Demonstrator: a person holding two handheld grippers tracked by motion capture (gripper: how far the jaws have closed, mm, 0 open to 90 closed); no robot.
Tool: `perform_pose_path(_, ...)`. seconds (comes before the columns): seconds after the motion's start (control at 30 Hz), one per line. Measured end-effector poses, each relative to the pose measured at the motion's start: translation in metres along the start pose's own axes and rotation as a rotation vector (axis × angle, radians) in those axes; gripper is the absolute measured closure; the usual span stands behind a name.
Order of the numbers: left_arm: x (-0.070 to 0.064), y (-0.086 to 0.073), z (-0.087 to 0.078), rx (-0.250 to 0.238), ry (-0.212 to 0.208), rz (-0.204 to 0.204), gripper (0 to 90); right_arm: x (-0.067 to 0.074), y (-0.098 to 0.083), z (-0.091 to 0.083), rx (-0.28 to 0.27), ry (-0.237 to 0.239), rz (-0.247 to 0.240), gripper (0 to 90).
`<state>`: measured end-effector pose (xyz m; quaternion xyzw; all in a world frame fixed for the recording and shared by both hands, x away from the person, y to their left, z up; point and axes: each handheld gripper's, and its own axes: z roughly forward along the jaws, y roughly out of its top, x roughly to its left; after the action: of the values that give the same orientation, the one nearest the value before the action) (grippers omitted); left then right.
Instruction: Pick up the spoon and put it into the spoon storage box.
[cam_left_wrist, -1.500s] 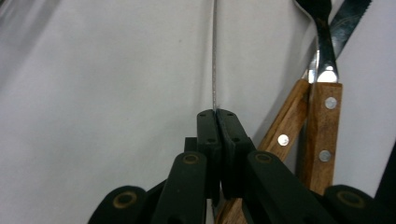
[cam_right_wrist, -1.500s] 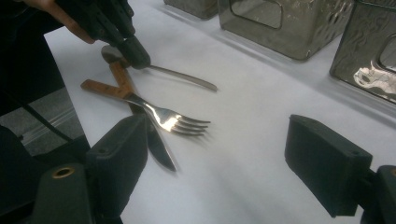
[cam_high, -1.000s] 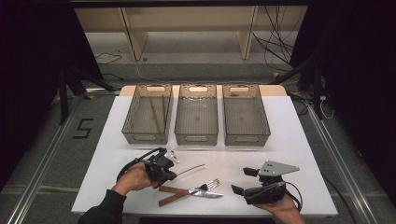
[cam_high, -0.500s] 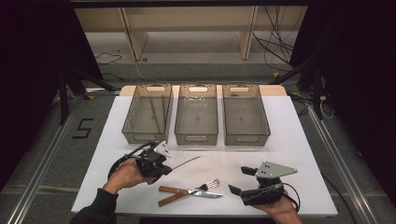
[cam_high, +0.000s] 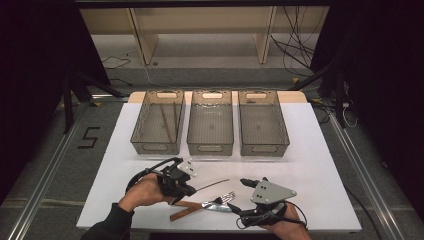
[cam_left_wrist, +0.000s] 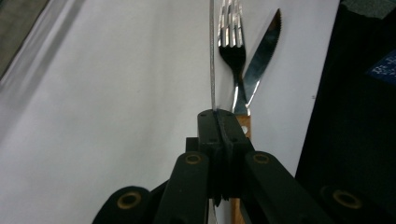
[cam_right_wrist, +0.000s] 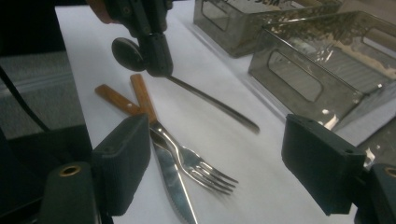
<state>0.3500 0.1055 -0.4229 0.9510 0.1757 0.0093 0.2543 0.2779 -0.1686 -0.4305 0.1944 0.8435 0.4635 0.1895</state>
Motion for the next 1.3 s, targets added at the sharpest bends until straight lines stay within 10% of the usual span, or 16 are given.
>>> perform_pose_path(0.63,-0.028,0.033,0.010,0.026,-0.049,0.119,89.4,0.036,0.013,0.036,0.163,-0.067,-0.452,41.3)
perform_pose_path(0.97,-0.036,0.035,0.013,0.052,-0.058,0.149,89.4,0.044,0.008,0.043,0.221,-0.081,-0.575,55.1)
perform_pose_path(1.3,-0.044,0.038,0.016,0.086,-0.068,0.188,89.4,0.048,0.004,0.047,0.237,-0.051,-0.561,73.3)
